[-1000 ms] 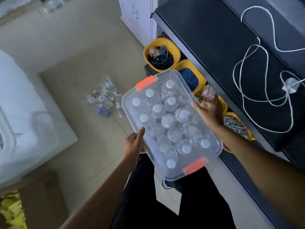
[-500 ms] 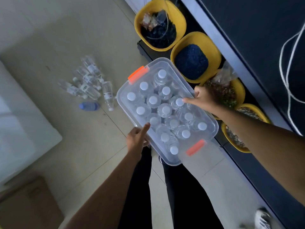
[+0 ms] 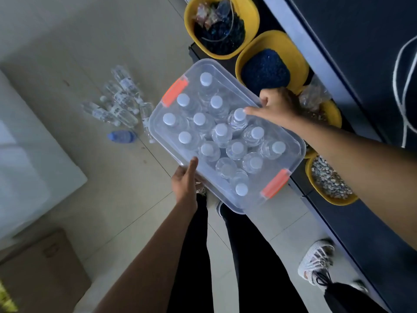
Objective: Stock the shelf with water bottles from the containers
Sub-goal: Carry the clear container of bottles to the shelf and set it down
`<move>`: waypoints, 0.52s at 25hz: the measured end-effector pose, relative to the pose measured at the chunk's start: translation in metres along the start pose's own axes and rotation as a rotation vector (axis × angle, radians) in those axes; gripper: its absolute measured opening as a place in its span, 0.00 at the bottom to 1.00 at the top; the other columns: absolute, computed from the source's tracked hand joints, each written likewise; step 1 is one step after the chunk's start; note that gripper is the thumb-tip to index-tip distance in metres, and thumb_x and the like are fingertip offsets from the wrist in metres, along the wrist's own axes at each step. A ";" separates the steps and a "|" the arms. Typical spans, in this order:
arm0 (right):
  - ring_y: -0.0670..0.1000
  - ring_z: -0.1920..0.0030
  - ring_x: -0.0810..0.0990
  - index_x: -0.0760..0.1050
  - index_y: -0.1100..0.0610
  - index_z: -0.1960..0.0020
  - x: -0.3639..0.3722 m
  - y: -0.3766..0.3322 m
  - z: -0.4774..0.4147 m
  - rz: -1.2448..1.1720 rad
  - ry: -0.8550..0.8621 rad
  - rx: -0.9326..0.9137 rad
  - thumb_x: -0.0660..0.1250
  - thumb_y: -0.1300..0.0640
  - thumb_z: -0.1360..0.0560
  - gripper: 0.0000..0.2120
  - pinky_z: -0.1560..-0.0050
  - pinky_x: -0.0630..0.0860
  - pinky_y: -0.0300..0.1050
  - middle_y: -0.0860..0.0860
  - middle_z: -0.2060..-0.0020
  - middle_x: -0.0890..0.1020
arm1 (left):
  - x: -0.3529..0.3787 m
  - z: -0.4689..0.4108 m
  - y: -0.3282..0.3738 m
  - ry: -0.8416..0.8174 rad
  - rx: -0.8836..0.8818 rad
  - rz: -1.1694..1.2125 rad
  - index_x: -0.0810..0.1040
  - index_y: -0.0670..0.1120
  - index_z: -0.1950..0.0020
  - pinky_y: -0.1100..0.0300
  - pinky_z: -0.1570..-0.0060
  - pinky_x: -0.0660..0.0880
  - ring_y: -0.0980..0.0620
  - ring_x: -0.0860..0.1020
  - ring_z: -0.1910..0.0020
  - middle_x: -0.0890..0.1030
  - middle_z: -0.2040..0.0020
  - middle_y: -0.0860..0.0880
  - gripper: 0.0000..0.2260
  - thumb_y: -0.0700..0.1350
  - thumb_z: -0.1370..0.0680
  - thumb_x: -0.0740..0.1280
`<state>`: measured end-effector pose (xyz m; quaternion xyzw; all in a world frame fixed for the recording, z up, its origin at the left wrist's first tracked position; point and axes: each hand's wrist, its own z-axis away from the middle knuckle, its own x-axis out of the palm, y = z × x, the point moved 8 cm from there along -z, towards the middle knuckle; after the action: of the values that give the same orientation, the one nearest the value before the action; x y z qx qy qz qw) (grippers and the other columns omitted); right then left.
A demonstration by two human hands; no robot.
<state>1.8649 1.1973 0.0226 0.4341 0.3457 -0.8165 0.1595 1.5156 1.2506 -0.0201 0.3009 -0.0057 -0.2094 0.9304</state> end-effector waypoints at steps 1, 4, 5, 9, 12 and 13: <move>0.53 0.69 0.71 0.67 0.56 0.68 0.001 -0.002 -0.004 0.006 -0.014 -0.006 0.74 0.30 0.34 0.31 0.67 0.64 0.47 0.50 0.73 0.71 | 0.000 0.000 -0.003 0.010 -0.010 0.001 0.73 0.42 0.55 0.45 0.56 0.76 0.42 0.77 0.62 0.76 0.62 0.38 0.19 0.56 0.25 0.74; 0.54 0.69 0.71 0.64 0.54 0.68 0.015 0.001 -0.011 0.009 -0.078 0.026 0.68 0.23 0.39 0.34 0.66 0.66 0.49 0.48 0.73 0.70 | 0.003 -0.007 -0.016 0.035 -0.045 -0.021 0.73 0.42 0.56 0.41 0.51 0.79 0.43 0.78 0.61 0.77 0.64 0.40 0.18 0.55 0.24 0.75; 0.53 0.69 0.71 0.63 0.53 0.68 0.020 0.003 -0.012 -0.004 -0.083 0.042 0.67 0.22 0.40 0.34 0.66 0.67 0.51 0.48 0.73 0.69 | 0.004 -0.009 -0.019 0.039 -0.055 -0.027 0.73 0.42 0.56 0.39 0.50 0.80 0.43 0.79 0.61 0.77 0.65 0.41 0.19 0.56 0.26 0.75; 0.53 0.67 0.70 0.61 0.51 0.65 0.030 0.007 -0.011 -0.029 -0.141 0.083 0.69 0.25 0.39 0.31 0.65 0.65 0.50 0.47 0.70 0.68 | 0.011 -0.012 -0.020 0.025 -0.095 -0.045 0.75 0.40 0.51 0.44 0.56 0.82 0.43 0.81 0.58 0.80 0.59 0.41 0.25 0.59 0.30 0.77; 0.53 0.65 0.70 0.61 0.51 0.63 0.029 0.006 -0.012 -0.003 -0.139 0.067 0.70 0.29 0.33 0.29 0.66 0.63 0.49 0.47 0.69 0.68 | 0.014 -0.015 -0.014 0.041 -0.094 -0.126 0.74 0.42 0.54 0.57 0.66 0.81 0.46 0.83 0.60 0.80 0.59 0.43 0.22 0.58 0.29 0.78; 0.53 0.65 0.70 0.61 0.50 0.63 0.029 0.005 -0.011 0.011 -0.138 0.066 0.71 0.30 0.31 0.28 0.66 0.63 0.49 0.47 0.68 0.68 | 0.015 -0.017 -0.013 0.043 -0.093 -0.163 0.73 0.43 0.55 0.59 0.69 0.79 0.47 0.82 0.62 0.80 0.60 0.44 0.23 0.59 0.30 0.79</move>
<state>1.8574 1.2027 -0.0070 0.3838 0.3046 -0.8544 0.1729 1.5260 1.2445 -0.0427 0.2611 0.0484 -0.2779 0.9232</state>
